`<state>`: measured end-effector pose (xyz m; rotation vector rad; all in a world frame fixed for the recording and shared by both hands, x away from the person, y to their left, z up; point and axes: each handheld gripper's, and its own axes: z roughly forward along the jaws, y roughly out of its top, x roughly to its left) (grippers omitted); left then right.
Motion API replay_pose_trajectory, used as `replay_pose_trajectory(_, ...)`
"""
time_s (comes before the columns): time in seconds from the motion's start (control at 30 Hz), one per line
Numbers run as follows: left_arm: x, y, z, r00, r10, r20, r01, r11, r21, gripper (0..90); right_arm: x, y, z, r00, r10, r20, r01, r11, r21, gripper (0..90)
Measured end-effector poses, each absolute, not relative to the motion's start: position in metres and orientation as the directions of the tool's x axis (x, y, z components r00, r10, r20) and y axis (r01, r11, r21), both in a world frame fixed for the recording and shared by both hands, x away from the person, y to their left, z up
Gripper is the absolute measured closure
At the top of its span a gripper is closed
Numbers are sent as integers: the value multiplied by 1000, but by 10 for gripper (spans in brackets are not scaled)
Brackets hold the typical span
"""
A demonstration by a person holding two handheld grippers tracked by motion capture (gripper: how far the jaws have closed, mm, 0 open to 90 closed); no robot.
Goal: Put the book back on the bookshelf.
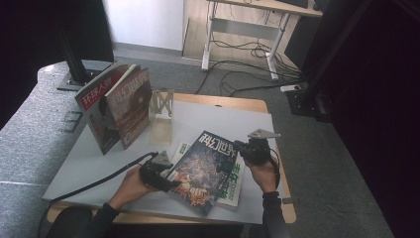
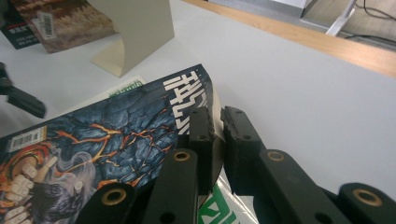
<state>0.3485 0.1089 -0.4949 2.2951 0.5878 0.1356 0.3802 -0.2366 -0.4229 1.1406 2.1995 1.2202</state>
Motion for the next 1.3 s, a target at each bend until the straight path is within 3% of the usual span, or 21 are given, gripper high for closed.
replay_pose_trajectory(0.3, 361, 103, -494, 884, 463, -69, 375, -612, 696, 236, 368, -226, -401, -642, 766, 26, 408, 313, 858, 814)
replay_pose_trajectory(0.8, 373, 104, -502, 906, 378, -191, 395, -593, 701, 294, 359, -210, -384, -694, 720, -23, 343, 359, 868, 816)
replay_pose_trajectory(1.1, 370, 109, -497, 913, 365, -185, 380, -589, 713, 431, 359, -210, -382, -700, 714, -6, 341, 342, 876, 815)
replay_pose_trajectory(1.3, 368, 116, -489, 910, 360, -207, 384, -541, 748, 594, 360, -211, -380, -698, 716, 0, 343, 334, 878, 815)
